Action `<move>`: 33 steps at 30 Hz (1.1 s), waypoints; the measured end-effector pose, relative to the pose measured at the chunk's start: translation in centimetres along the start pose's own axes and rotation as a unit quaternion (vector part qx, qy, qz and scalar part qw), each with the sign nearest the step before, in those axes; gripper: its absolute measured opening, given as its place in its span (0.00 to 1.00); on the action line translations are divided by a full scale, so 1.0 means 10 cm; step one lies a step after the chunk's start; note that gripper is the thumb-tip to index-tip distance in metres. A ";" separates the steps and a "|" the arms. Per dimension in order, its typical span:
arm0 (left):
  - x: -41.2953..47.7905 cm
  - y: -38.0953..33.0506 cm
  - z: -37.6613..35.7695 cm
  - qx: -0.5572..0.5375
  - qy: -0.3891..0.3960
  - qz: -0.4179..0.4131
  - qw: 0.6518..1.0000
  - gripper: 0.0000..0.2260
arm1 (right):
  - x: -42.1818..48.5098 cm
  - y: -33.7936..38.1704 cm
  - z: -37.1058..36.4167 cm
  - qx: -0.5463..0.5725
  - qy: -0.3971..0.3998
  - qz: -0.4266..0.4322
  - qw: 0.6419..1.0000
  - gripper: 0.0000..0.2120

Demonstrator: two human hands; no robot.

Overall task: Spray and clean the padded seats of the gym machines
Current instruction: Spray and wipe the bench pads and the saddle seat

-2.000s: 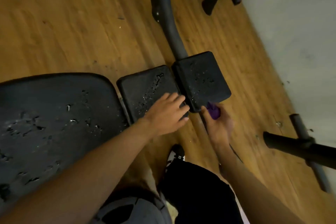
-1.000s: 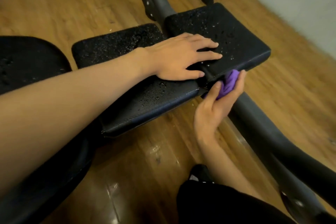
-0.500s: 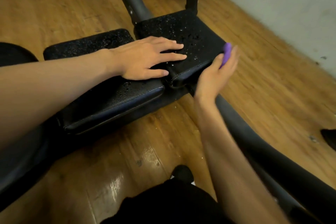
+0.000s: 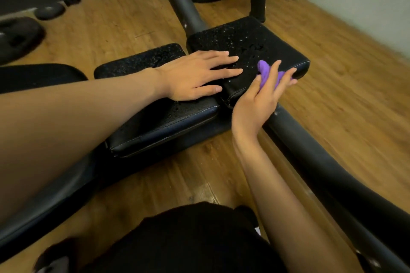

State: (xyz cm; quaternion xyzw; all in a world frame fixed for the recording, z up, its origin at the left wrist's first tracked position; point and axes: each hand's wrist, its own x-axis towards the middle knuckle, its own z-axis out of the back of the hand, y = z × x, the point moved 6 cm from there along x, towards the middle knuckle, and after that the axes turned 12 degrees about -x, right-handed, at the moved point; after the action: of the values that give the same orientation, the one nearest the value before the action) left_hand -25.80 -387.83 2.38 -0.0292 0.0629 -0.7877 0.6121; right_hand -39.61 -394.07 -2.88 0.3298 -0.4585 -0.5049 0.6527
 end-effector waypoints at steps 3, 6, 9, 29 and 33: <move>-0.01 -0.02 0.02 0.002 0.005 0.008 1.000 0.28 | -0.04 0.02 0.01 -0.009 0.015 0.005 1.000 0.24; 0.00 -0.03 0.01 0.015 0.015 0.002 1.000 0.29 | -0.03 0.04 0.04 -0.018 0.023 0.005 1.000 0.24; 0.04 -0.04 0.02 0.026 0.021 -0.005 0.999 0.29 | -0.06 0.06 0.05 -0.029 0.034 0.002 0.999 0.24; 0.08 0.18 -0.11 -0.048 -0.059 -0.025 0.997 0.29 | -0.40 0.06 0.08 -0.064 0.063 0.131 0.987 0.24; 0.08 0.16 -0.11 -0.057 -0.063 -0.026 0.996 0.29 | 0.32 -0.15 0.15 -0.088 0.004 0.107 0.990 0.24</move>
State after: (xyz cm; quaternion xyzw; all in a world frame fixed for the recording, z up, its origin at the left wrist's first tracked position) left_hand -24.60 -388.92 1.02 -0.1148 0.0683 -0.7949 0.5919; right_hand -41.34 -397.52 -2.86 0.2224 -0.4421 -0.4693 0.7313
